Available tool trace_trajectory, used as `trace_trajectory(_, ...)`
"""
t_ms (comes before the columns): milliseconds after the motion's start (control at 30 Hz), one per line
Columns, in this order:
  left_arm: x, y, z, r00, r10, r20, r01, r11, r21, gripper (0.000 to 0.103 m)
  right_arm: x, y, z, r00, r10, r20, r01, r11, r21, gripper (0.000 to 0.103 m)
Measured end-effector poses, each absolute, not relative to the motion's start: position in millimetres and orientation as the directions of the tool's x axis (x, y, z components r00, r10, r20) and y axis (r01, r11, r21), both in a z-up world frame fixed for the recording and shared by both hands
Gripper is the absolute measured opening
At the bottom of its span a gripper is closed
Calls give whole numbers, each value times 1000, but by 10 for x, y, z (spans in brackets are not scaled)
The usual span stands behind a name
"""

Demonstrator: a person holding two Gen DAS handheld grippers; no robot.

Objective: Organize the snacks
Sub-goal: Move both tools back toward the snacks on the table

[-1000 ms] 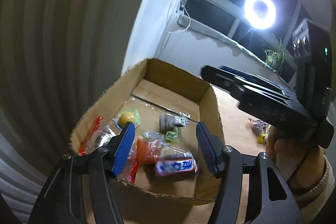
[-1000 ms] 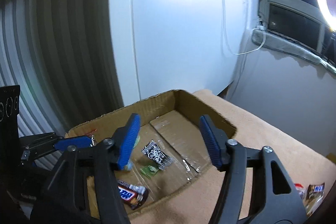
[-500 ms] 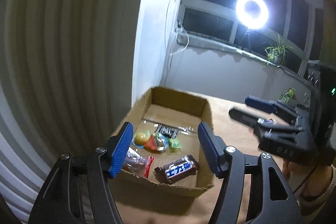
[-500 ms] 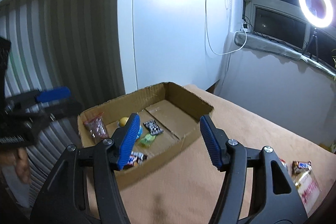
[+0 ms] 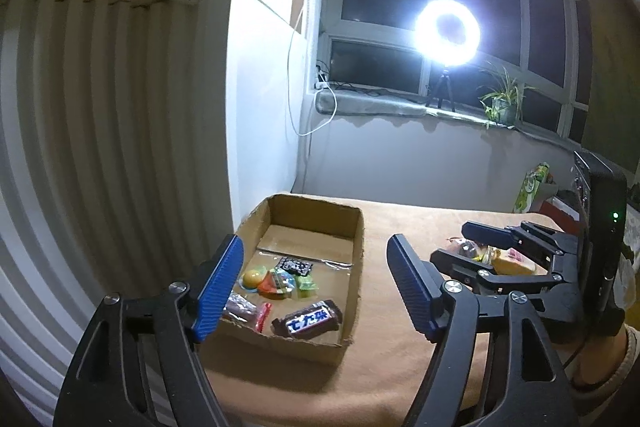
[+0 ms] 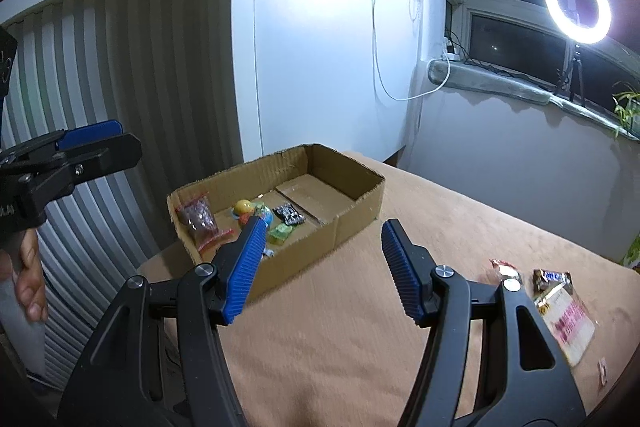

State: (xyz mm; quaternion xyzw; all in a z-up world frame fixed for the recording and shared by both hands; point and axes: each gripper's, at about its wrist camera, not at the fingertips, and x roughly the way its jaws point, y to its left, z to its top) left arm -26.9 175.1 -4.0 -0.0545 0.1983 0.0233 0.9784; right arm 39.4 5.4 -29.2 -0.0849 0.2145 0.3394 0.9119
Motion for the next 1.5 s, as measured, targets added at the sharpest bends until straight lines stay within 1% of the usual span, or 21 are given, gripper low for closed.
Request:
trace_trajectory(33,-271,1737,-49,920,27,-392,-69,993,-94,77,373,-12,-319,682,578,-449,-647,762,-3,78)
trace_trajectory(67,-263,1726,-61,919,30,-394,-72,993,-92,79,356,-65,-342,684,574,-450,-641,767,4,80)
trace_trajectory(200,-249,1661,-69,915,32,-402,-67,995,-74,81,318,-247,-471,683,556,-474,-621,783,23,81)
trace_trajectory(333,-191,1550,-96,914,29,-405,-56,997,-55,83,298,-373,-603,673,545,-499,-610,791,41,87)
trace_trajectory(467,-102,1393,-165,899,-24,-437,-6,998,-66,83,284,-540,-725,670,535,-514,-592,803,64,87)
trace_trajectory(567,-31,1196,-217,884,-59,-463,42,998,-45,83,296,-672,-794,670,528,-521,-579,812,78,87)
trace_trajectory(867,126,813,-269,857,-112,-504,111,993,-32,83,414,-1108,-918,691,492,-530,-518,848,111,87)
trace_trajectory(1033,208,602,-347,833,-131,-537,146,989,-15,83,521,-1442,-1063,703,445,-554,-453,882,134,87)
trace_trajectory(1500,716,1,-702,712,-259,-653,280,957,-75,83,770,-2434,-1298,750,285,-597,-255,957,136,87)
